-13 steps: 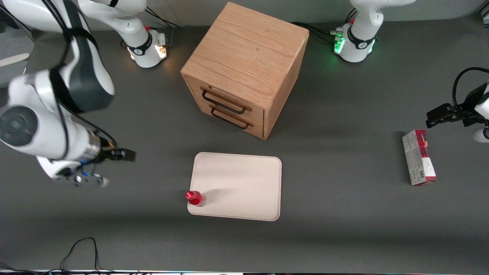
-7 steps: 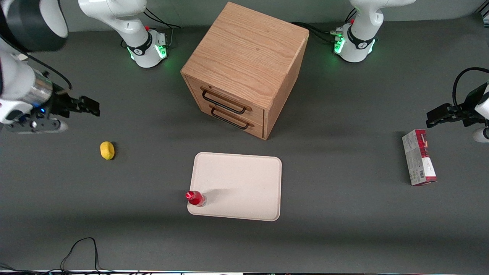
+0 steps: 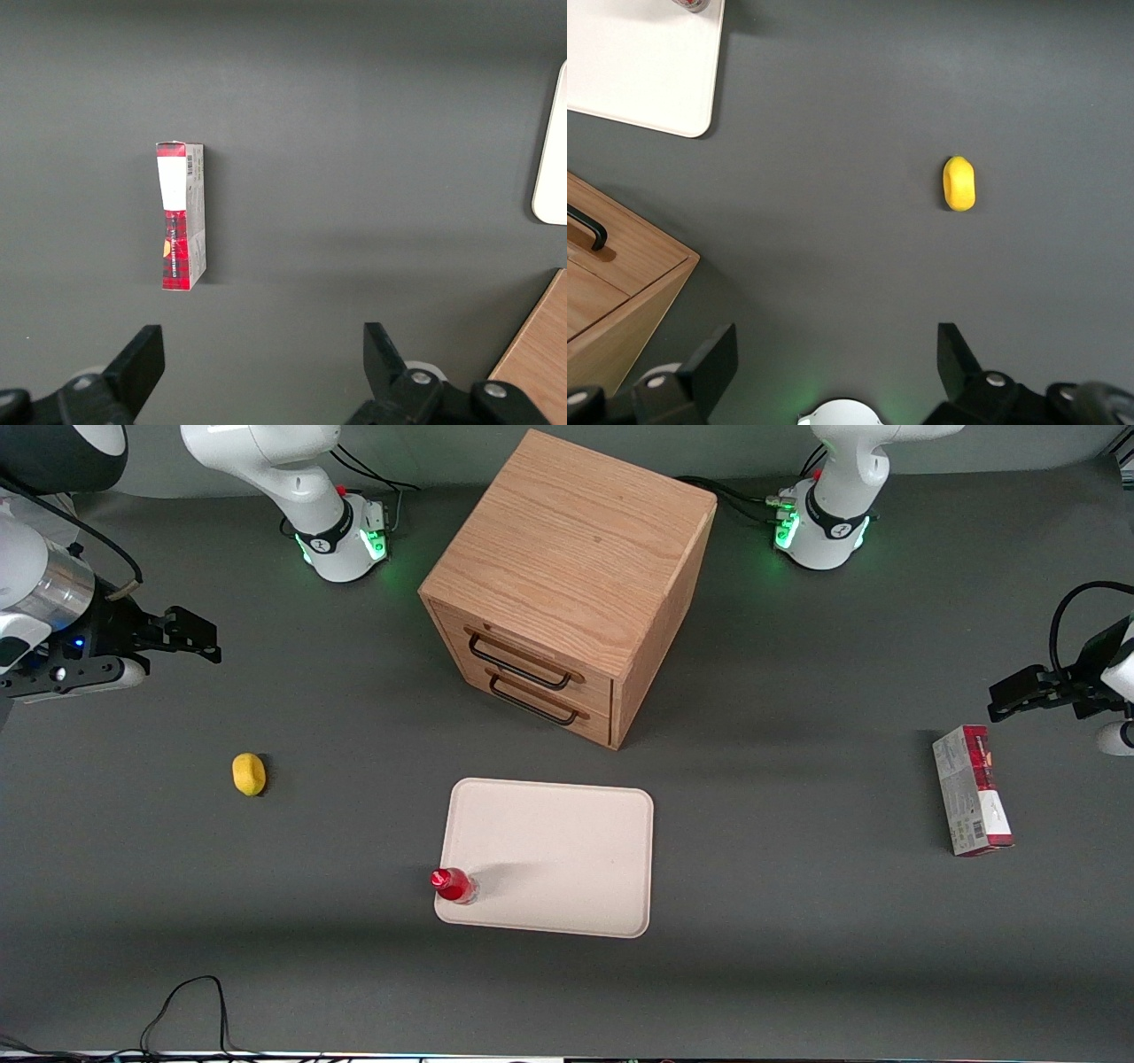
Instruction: Place coke bottle on tray
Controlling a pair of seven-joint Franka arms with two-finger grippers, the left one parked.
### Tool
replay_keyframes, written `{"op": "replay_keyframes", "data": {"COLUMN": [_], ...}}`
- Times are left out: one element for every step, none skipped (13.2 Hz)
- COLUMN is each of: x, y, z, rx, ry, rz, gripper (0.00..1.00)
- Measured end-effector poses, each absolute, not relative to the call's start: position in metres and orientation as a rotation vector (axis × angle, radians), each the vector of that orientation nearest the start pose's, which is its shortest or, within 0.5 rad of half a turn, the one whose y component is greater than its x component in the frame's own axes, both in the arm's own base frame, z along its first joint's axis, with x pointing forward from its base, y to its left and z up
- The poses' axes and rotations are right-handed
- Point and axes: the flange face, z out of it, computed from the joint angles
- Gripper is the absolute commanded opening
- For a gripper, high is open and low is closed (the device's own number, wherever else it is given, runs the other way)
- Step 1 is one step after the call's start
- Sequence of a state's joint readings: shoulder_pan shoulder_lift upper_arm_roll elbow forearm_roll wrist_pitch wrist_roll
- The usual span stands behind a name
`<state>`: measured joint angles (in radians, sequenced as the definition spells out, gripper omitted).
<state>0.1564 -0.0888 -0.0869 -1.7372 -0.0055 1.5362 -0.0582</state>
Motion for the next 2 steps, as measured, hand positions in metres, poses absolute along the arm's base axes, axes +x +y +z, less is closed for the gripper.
{"op": "replay_keyframes", "data": {"x": [0.518,0.5183], "y": [0.032,0.0321], "z": [0.5925,0.5936], "rx": [-3.128,-3.126], "ry": [-0.203,-0.205], "rz": [0.174,0.171], "gripper": [1.0,1.0]}}
